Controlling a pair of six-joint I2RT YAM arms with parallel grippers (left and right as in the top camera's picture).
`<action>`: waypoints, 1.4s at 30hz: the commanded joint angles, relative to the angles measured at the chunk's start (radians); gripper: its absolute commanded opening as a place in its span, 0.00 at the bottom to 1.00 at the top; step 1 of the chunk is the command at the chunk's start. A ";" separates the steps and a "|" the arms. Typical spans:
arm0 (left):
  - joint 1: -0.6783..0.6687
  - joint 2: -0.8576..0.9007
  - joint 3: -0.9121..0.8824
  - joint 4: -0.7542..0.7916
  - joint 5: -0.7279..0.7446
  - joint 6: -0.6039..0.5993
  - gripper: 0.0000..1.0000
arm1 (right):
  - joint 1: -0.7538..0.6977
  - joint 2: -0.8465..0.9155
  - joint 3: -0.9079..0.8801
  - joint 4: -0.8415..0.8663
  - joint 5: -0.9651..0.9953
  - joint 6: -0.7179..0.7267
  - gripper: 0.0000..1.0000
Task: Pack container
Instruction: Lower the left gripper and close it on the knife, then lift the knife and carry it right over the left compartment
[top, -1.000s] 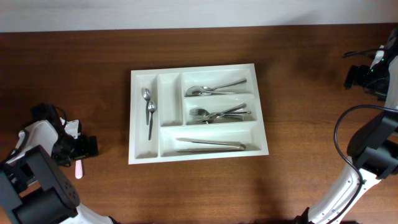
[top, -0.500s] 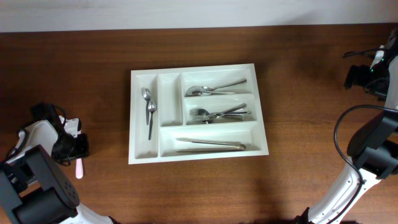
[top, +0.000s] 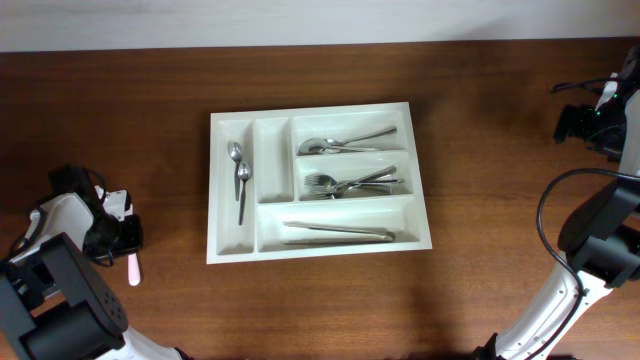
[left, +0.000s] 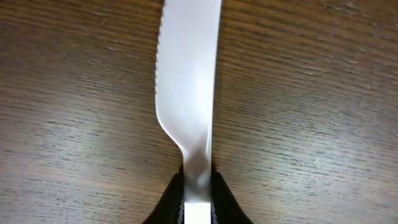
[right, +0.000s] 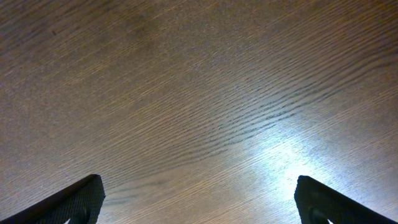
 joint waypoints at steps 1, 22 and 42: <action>0.005 0.009 0.003 -0.005 0.024 -0.005 0.02 | 0.004 -0.012 -0.003 0.003 -0.002 0.010 0.99; -0.177 0.009 0.518 -0.360 0.291 -0.124 0.02 | 0.004 -0.012 -0.003 0.002 -0.002 0.010 0.99; -0.665 0.013 0.630 -0.148 0.240 -0.411 0.08 | 0.004 -0.012 -0.003 0.002 -0.002 0.010 0.99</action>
